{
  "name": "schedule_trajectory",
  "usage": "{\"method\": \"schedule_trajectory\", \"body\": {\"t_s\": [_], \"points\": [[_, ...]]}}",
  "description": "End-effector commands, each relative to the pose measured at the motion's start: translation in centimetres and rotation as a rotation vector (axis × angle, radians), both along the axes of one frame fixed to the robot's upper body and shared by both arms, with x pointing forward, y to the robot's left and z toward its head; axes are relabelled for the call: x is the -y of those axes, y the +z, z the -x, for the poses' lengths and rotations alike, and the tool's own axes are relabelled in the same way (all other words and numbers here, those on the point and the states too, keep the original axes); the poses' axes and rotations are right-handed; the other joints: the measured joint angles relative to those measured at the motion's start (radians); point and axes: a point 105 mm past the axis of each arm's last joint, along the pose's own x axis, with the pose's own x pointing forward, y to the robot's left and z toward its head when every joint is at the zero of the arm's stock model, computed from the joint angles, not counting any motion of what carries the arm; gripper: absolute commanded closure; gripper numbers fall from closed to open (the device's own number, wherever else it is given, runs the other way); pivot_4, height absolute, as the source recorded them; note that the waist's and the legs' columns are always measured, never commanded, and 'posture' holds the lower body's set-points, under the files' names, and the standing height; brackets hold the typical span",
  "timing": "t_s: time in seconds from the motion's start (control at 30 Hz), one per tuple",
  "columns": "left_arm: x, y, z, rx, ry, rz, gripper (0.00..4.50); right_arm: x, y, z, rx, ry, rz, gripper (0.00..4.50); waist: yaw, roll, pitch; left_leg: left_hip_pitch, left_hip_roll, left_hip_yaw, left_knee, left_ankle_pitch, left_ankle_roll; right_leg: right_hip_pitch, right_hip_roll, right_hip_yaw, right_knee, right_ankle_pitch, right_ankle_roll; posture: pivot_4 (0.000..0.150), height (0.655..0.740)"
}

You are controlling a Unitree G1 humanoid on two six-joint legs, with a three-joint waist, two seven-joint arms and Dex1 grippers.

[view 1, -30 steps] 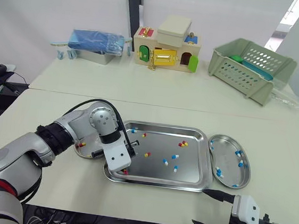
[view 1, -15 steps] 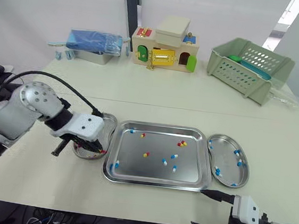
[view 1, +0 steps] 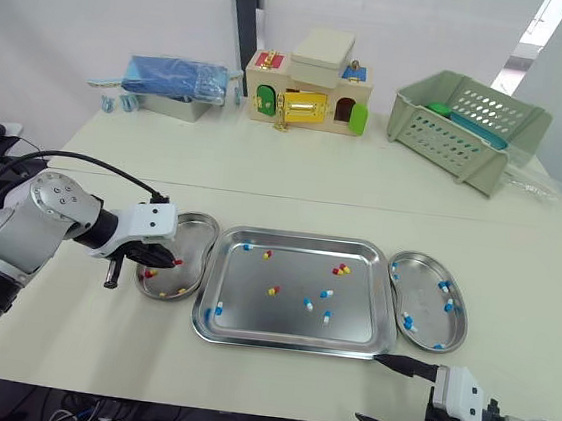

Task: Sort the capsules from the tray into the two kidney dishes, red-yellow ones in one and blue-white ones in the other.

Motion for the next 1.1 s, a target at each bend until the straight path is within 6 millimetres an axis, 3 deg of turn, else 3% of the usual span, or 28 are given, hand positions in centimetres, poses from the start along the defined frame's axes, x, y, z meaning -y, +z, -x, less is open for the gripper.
{"method": "schedule_trajectory", "body": {"t_s": [0.03, 0.1, 0.5, 0.9, 1.1], "points": [[-0.3, 1.4, -0.6, 0.055, 0.014, 0.009, 4.23, -0.1, 0.6, -0.2, 0.038, -0.005, -0.013, 0.00, 0.000, 0.000, 0.000, 0.000, 0.000, 0.000, 0.000, 0.000, 0.000, 0.000, 0.000, 0.000, 0.000, 0.000, 0.000, 0.150, 0.7400], [-0.3, 1.4, -0.7, 0.057, 0.010, 0.005, 3.78, 0.0, 0.7, -0.4, 0.049, -0.024, -0.018, 0.00, -0.001, 0.000, 0.000, 0.000, 0.000, 0.000, 0.000, 0.000, 0.000, 0.000, 0.000, 0.000, 0.000, 0.000, 0.000, 0.150, 0.7400], [-0.3, 1.3, -0.7, 0.052, 0.002, 0.012, 0.08, 0.1, 0.8, -0.8, 0.066, -0.047, -0.025, 0.00, -0.001, 0.000, 0.000, 0.000, 0.000, 0.000, 0.000, 0.000, 0.000, 0.000, 0.000, 0.000, 0.000, 0.000, 0.000, 0.150, 0.7400], [-0.8, 1.8, -0.2, 0.057, 0.027, 0.040, 0.03, 0.7, 1.0, -0.8, 0.058, -0.035, -0.010, 0.00, -0.003, 0.000, 0.000, 0.000, 0.000, 0.000, 0.000, 0.000, 0.000, 0.000, 0.000, 0.000, 0.000, 0.000, 0.000, 0.150, 0.7400], [-1.3, 2.5, 1.0, 0.067, 0.096, 0.121, 0.03, 2.5, 1.9, -1.3, 0.059, -0.020, 0.044, 0.00, -0.003, 0.000, 0.000, 0.000, 0.000, 0.000, 0.000, 0.000, 0.000, -0.001, 0.000, 0.001, 0.000, 0.000, 0.000, 0.150, 0.7400]]}}
